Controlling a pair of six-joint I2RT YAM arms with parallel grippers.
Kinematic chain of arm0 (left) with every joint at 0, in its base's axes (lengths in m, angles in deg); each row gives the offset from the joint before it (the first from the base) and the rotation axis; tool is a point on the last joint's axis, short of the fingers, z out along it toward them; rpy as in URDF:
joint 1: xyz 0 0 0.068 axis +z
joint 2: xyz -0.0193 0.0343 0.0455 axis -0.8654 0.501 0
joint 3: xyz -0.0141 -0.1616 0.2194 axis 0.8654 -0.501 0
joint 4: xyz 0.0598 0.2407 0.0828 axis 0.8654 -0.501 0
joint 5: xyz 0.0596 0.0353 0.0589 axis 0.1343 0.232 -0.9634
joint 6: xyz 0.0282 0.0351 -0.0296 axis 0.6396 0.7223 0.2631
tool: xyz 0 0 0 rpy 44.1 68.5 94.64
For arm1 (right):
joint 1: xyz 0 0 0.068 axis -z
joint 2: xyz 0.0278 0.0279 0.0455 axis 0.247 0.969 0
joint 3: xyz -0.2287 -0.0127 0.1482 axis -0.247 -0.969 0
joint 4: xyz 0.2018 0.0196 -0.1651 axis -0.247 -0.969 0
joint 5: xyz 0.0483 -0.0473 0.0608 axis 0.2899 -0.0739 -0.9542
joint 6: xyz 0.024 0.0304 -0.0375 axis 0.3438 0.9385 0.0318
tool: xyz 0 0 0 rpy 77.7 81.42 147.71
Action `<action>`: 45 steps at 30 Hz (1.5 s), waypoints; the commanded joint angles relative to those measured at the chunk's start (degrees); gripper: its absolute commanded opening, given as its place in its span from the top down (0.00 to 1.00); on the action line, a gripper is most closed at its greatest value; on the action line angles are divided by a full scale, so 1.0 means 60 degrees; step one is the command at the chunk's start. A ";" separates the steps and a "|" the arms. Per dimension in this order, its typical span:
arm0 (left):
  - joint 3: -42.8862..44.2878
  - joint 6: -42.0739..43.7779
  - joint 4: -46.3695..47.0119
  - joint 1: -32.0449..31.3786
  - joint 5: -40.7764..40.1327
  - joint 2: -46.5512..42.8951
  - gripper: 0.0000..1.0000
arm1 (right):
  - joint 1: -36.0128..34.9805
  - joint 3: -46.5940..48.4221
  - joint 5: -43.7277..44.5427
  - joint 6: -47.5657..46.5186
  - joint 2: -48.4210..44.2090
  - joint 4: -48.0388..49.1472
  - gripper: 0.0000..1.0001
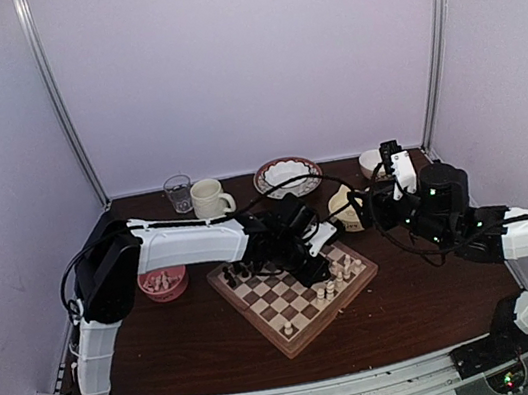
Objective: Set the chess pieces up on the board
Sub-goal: Place the pawn at f2.
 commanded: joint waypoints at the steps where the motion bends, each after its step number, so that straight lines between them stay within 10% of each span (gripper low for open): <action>1: 0.0337 0.0115 0.0038 -0.0057 0.0159 0.0179 1.00 | 0.0042 -0.0124 0.0154 -0.0046 -0.0172 0.0140 0.18; 34: 0.0632 0.0218 -0.0004 -0.0057 -0.0174 0.0443 0.97 | 0.0042 -0.0133 0.0142 -0.0062 -0.0150 0.0135 0.18; 45: 0.0778 0.0247 -0.0268 -0.0055 -0.0178 0.0446 0.81 | 0.0042 -0.0113 0.0124 -0.0062 -0.0104 0.0137 0.18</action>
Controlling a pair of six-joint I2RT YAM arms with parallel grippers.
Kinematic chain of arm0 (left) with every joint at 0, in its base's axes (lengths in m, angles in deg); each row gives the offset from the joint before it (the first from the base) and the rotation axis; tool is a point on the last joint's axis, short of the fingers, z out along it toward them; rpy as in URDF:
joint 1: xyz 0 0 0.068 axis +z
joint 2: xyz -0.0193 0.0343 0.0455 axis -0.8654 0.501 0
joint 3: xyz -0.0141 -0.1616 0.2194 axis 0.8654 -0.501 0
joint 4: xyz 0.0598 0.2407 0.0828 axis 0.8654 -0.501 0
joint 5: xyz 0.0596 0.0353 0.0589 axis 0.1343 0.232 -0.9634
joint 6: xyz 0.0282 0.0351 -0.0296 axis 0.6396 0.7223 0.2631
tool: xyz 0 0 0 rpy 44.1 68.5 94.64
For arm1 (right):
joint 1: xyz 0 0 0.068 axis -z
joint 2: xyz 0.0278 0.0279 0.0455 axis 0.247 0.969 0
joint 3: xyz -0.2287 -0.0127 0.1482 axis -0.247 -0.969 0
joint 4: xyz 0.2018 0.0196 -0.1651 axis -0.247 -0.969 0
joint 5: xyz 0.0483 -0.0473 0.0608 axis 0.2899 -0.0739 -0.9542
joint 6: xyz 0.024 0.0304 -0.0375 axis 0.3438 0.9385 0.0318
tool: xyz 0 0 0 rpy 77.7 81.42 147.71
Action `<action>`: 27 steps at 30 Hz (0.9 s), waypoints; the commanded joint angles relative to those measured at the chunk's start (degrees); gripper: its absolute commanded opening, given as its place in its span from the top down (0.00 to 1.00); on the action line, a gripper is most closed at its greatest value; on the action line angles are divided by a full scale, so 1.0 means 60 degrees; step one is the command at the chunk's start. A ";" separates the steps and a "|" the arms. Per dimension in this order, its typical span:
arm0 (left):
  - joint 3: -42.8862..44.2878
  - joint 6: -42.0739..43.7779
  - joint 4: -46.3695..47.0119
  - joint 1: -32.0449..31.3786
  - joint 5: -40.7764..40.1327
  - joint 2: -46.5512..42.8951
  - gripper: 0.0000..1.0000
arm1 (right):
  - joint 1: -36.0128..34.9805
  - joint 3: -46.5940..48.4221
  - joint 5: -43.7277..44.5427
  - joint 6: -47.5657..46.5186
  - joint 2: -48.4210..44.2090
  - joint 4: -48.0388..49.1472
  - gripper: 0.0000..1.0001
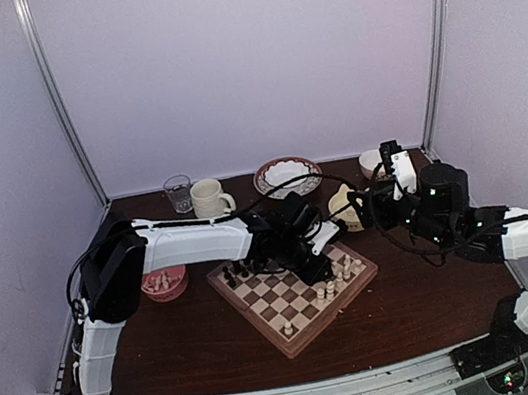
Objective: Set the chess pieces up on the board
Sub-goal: Place the pawn at f2.
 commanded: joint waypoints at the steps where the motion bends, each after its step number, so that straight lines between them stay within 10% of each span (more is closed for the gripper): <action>1: 0.0353 0.0154 -0.0129 -0.0049 -0.0096 0.0144 0.79 | 0.0042 -0.0114 0.0124 -0.0062 -0.0103 0.0142 0.18; 27: 0.0642 0.0185 -0.0995 -0.0051 -0.0909 -0.1426 0.60 | 0.0042 -0.0118 0.0124 -0.0091 -0.0098 0.0130 0.18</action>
